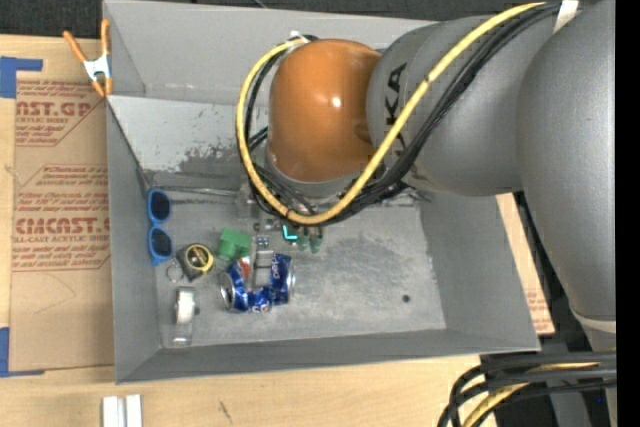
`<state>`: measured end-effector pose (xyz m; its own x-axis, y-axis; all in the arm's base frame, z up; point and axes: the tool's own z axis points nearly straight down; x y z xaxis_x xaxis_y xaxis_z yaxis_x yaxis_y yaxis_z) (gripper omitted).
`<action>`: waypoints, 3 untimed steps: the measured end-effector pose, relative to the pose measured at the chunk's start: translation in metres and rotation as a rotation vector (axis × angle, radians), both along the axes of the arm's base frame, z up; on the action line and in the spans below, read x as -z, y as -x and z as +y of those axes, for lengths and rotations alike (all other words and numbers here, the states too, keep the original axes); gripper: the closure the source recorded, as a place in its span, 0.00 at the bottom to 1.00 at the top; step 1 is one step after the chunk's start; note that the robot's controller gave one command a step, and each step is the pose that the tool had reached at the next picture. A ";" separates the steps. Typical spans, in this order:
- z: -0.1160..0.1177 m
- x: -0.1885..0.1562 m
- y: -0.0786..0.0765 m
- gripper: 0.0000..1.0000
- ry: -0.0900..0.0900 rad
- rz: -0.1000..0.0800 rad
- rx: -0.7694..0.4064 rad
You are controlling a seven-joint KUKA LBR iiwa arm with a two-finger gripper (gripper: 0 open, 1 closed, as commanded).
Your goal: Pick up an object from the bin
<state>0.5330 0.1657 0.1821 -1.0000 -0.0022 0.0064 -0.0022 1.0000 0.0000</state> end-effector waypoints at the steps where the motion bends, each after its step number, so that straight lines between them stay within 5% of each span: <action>1: -0.032 0.116 0.030 0.00 0.000 -0.002 -0.033; 3: -0.030 0.114 0.028 0.00 -0.005 -0.008 -0.033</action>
Offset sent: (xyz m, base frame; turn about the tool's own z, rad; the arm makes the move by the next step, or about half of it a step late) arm -0.0280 -0.0319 -0.1121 -0.0324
